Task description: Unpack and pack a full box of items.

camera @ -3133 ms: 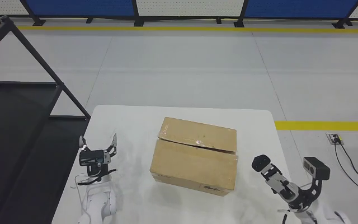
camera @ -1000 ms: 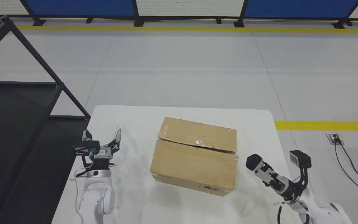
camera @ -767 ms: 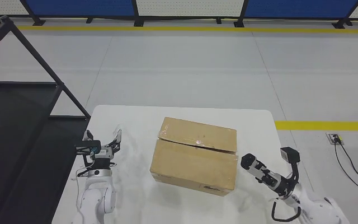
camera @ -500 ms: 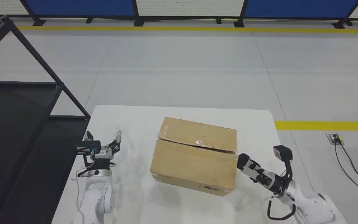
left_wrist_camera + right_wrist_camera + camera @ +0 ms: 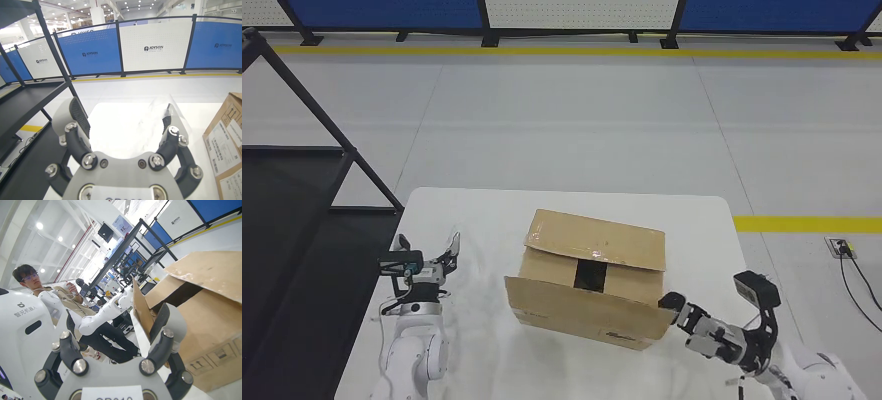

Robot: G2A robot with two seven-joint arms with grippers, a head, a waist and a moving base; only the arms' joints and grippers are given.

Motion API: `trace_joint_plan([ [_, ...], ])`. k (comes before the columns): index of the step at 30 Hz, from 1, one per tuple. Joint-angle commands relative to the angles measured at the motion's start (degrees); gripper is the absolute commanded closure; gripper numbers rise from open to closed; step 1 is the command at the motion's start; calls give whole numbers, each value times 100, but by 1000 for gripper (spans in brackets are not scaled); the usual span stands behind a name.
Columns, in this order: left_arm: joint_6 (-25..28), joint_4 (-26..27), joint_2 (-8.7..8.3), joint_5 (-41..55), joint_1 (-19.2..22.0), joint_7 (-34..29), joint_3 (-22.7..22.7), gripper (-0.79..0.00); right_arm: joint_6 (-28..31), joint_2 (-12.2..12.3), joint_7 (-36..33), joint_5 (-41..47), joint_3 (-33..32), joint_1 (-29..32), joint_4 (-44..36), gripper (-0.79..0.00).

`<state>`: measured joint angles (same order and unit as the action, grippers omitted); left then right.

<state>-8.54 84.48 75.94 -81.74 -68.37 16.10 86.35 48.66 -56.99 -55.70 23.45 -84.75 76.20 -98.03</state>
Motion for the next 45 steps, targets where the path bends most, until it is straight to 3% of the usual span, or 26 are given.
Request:
trace_joint_plan([
  [1, 18, -12, 1, -3, 9, 7, -2, -785, -60, 55, -53, -50, 5, 133, -288, -785],
  [8, 98, -71, 3, -23, 50, 7, -13, -785, -217, 308, -210, -583, 63, 552, -845, -785],
  [17, 182, -138, 1, -22, 102, 7, 16, -785, -427, 427, -223, -1171, 120, 629, -370, -785],
  [23, 207, -156, -6, 24, 123, 21, 92, -785, -505, 387, 404, -1395, 217, 626, -203, -785],
  [30, 241, -159, -15, 42, 132, 31, 165, -785, -623, 342, 1318, -1072, 82, 618, -23, -785],
  [37, 246, -159, -22, 41, 131, 37, 222, -785, -1421, 265, 2208, -1222, 147, 372, 186, -785],
  [45, 215, -153, -31, 109, 96, 60, 337, -785, -2176, 160, 2739, -1853, 542, -106, 371, -785],
])
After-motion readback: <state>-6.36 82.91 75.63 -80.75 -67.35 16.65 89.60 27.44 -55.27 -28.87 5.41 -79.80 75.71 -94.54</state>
